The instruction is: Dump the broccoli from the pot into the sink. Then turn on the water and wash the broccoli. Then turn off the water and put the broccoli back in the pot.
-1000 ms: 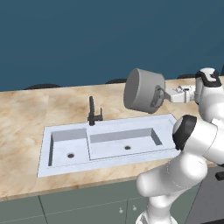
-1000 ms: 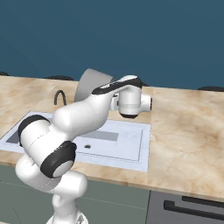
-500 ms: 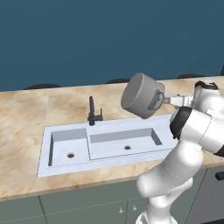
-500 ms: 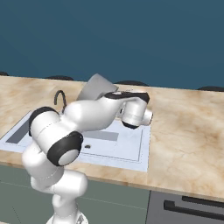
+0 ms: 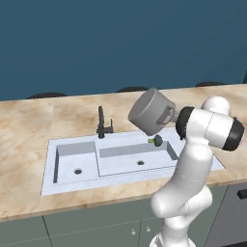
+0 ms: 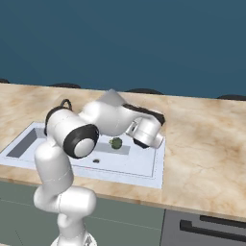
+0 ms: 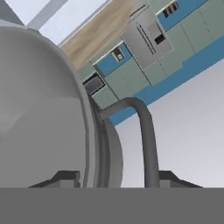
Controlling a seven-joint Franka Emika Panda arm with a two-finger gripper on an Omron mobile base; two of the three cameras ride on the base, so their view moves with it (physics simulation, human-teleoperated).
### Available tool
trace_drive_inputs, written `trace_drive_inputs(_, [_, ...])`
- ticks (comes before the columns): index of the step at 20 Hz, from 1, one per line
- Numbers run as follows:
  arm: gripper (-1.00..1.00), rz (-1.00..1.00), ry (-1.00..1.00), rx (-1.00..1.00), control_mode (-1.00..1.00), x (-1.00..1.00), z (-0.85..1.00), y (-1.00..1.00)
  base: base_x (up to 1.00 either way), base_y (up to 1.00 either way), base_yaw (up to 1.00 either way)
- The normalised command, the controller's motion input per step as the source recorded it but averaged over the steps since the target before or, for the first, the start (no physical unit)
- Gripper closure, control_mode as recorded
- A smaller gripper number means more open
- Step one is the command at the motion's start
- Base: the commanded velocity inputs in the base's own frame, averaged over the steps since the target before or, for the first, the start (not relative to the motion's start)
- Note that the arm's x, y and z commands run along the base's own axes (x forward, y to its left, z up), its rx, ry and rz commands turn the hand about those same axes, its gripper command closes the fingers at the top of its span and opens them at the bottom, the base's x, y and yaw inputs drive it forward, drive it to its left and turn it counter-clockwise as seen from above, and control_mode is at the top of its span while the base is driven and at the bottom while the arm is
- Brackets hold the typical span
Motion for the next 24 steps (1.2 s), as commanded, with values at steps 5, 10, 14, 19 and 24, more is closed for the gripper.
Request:
trace_drive_inputs(5, [1.0, 0.0, 0.03, 0.15, -1.0, 0.0, -0.16, 0.0, 0.0, 0.0, 0.0])
trace_drive_inputs(10, [1.0, 0.0, 0.0, 0.14, -1.0, -0.03, 0.09, 0.0, 0.0, 0.0, 0.0])
trace_drive_inputs(14, [1.0, 0.0, -0.14, 0.05, -1.0, -0.5, 0.91, 0.0, 0.0, 0.0, 0.0])
trace_drive_inputs(19, [1.0, -0.01, -0.17, -0.01, -1.0, -0.69, 1.0, 0.0, 0.0, 0.0, 0.0])
trace_drive_inputs(24, [1.0, -0.04, -0.2, -0.12, -1.0, -0.93, 0.85, 0.08, 0.0, 0.0, 0.0])
